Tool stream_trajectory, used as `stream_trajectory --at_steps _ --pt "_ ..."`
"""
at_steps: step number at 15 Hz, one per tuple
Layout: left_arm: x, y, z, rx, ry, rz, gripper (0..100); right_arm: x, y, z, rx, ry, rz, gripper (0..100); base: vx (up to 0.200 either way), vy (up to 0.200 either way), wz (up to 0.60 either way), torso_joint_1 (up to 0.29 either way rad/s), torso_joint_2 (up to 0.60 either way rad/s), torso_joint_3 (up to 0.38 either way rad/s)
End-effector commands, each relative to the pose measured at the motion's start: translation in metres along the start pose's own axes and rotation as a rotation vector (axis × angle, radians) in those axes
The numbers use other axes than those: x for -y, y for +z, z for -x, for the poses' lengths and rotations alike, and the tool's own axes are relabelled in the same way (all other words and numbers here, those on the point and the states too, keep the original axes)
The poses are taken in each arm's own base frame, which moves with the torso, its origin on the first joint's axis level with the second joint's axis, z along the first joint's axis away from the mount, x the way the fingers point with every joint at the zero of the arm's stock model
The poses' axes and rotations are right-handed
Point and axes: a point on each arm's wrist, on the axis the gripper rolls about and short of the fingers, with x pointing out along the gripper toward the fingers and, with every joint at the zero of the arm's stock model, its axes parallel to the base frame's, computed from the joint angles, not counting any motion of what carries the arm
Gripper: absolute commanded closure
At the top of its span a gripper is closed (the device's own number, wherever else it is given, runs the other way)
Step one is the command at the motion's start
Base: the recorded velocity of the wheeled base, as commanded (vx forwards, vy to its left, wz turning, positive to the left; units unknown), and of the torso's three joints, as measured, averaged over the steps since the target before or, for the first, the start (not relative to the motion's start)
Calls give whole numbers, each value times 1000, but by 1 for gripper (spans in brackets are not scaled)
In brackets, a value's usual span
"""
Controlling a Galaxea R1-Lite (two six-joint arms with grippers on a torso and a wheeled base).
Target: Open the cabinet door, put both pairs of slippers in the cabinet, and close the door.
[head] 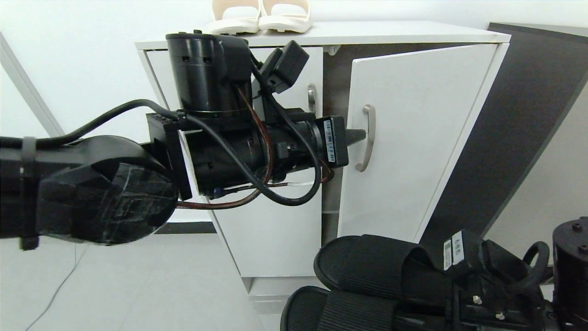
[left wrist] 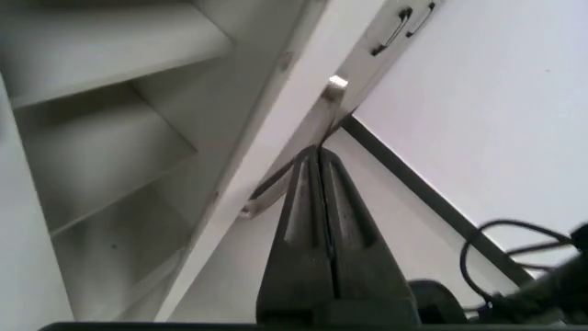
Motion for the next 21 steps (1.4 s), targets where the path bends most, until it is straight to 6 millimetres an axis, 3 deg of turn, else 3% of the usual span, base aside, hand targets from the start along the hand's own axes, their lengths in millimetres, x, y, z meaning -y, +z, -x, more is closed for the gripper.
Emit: stream_trajectory --at_steps 1,5,11,18,21 --pt "10 8 22 26 -13 -5 100 0 0 0 1 1 1 100 0 0 0 0 0 0" --pt "-11 23 32 69 24 17 100 -1 0 -1 -2 6 3 100 0 0 0 0 0 0" --pt "-49 23 -7 52 34 24 100 -1 -1 -1 -5 5 25 100 0 0 0 0 0 0" --pt "-50 23 -33 60 7 26 100 -3 -3 -1 -14 13 26 100 0 0 0 0 0 0" --pt "-42 19 -38 52 -14 29 100 -5 -4 -1 -18 23 29 100 -200 0 0 6 4 2"
